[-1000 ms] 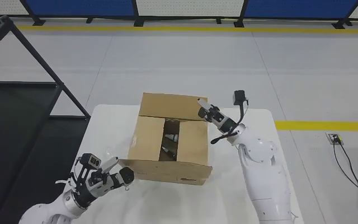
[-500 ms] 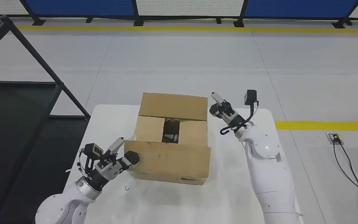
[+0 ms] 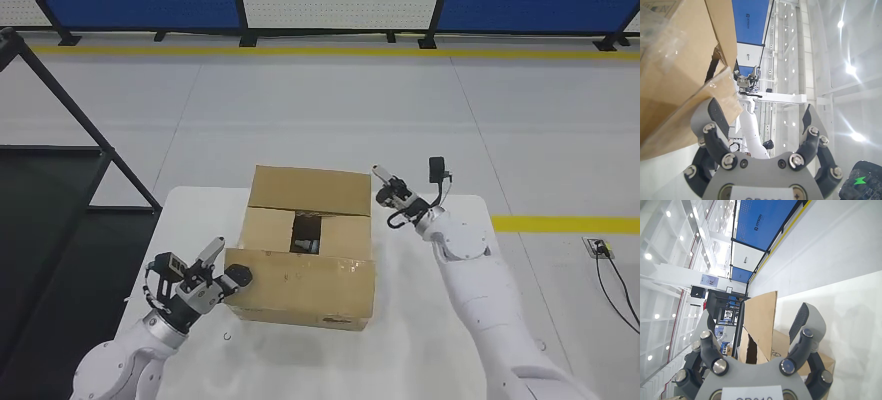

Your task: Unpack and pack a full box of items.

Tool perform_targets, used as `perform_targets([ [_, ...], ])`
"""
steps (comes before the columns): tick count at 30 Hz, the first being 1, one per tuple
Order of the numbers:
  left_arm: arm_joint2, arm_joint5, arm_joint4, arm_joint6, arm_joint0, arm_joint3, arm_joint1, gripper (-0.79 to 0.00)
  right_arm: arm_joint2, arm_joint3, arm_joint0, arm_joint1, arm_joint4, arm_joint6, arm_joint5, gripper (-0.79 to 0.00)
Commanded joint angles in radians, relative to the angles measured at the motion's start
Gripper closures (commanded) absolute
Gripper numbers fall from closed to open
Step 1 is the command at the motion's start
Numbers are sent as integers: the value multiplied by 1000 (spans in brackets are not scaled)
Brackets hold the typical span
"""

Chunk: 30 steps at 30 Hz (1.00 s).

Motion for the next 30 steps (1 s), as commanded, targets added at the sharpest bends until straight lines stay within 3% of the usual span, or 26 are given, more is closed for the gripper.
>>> perform_targets([
  [1,3,1,1,3,-1,0,0,-785,-10,53,25,-3,12,21,-19,-785],
  [9,11,-2,20,14,-7,4,2,-785,-8,138,73,-12,147,139,-156,-785],
  [16,19,-10,25,16,-6,10,2,-785,16,120,75,-4,291,326,-230,-785],
  [22,28,-19,46,28,-8,9,3,-785,4,42,55,3,339,461,-218,-785],
  [30,43,-23,83,78,-18,12,1,-785,-50,-194,-49,9,312,483,-118,-785],
])
